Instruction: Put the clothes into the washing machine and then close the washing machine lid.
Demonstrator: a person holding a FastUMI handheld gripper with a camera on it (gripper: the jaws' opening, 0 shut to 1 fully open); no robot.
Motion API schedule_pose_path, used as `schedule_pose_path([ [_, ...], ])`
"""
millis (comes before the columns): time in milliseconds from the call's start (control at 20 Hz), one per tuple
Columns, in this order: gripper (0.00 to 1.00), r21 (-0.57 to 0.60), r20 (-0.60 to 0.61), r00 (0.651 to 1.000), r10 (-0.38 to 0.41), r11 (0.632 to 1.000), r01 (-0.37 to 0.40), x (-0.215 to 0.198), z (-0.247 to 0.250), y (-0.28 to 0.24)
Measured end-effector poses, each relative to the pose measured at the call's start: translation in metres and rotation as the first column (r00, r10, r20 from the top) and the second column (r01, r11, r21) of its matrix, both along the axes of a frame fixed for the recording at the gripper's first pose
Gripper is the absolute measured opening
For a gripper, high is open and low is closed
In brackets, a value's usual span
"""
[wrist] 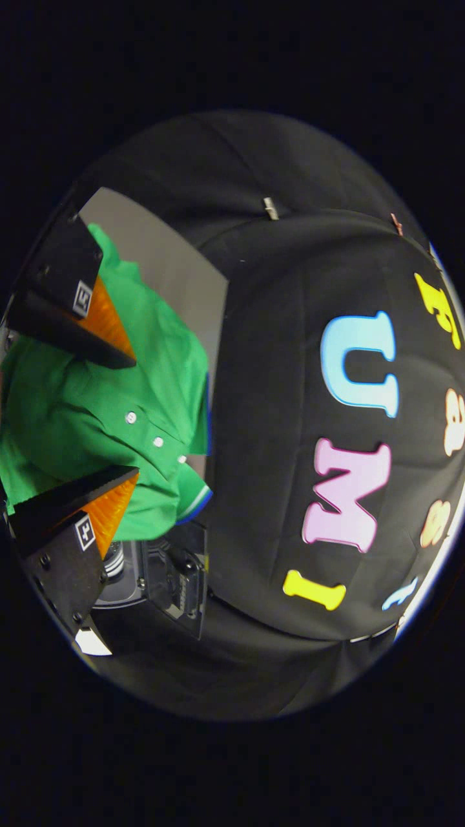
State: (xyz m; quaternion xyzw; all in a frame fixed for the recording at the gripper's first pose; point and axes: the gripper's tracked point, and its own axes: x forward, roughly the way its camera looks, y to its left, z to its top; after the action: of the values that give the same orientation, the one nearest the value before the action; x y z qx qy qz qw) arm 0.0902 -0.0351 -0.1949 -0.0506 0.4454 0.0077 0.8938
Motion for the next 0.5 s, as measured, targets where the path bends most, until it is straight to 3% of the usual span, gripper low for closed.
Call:
schedule_pose_path([
  [50, 0.82, 0.020, -0.071, 0.997, 0.026, 1.000, -0.024, -0.013, -0.003, 0.000],
  [100, 0.76, 0.046, -0.004, 1.000, 0.016, 0.999, -0.016, 0.000, 0.003, 0.000],
  [200, 0.43, 0.028, -0.008, 1.000, 0.029, 0.999, -0.029, -0.011, -0.002, 0.000],
  [300, 0.42, -0.012, 0.020, 0.996, 0.081, 0.997, -0.081, -0.008, 0.001, 0.001],
  [400, 0.14, -0.079, 0.041, 0.994, 0.105, 0.992, -0.101, -0.013, 0.006, 0.000],
  [500, 0.14, -0.138, 0.063, 0.992, 0.113, 0.985, -0.104, -0.014, 0.008, -0.002],
])
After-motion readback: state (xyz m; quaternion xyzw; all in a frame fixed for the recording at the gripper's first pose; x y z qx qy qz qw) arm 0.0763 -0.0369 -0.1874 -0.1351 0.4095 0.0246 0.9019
